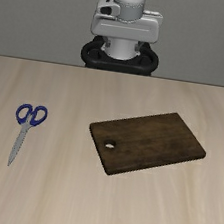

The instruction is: Pick up the scissors and place it on the cutting board

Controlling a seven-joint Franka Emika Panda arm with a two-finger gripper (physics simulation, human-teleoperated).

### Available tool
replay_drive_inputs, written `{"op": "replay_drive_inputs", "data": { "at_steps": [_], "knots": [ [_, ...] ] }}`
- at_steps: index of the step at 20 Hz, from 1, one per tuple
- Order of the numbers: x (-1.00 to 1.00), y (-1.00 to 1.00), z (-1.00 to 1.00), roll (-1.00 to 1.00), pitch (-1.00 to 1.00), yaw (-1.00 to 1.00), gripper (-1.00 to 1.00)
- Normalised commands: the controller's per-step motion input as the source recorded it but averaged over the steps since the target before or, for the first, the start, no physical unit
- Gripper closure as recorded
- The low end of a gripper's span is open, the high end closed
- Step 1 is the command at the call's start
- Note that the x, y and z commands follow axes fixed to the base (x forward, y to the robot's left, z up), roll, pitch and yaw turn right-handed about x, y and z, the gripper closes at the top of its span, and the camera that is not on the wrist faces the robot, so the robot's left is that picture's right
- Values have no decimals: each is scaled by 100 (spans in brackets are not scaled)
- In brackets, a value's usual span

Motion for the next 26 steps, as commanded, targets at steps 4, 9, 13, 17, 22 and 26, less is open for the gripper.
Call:
{"op": "replay_drive_inputs", "data": {
  "at_steps": [4, 9, 13, 17, 22, 26],
  "knots": [
    [0, -100, 0, 0, 0, 0, -100],
    [0, -100, 0, 0, 0, 0, -100],
    [0, -100, 0, 0, 0, 0, -100],
    [0, -100, 0, 0, 0, 0, -100],
    [60, -40, 0, 0, 0, 0, -100],
    [100, 0, 0, 0, 0, 0, -100]
  ]
}}
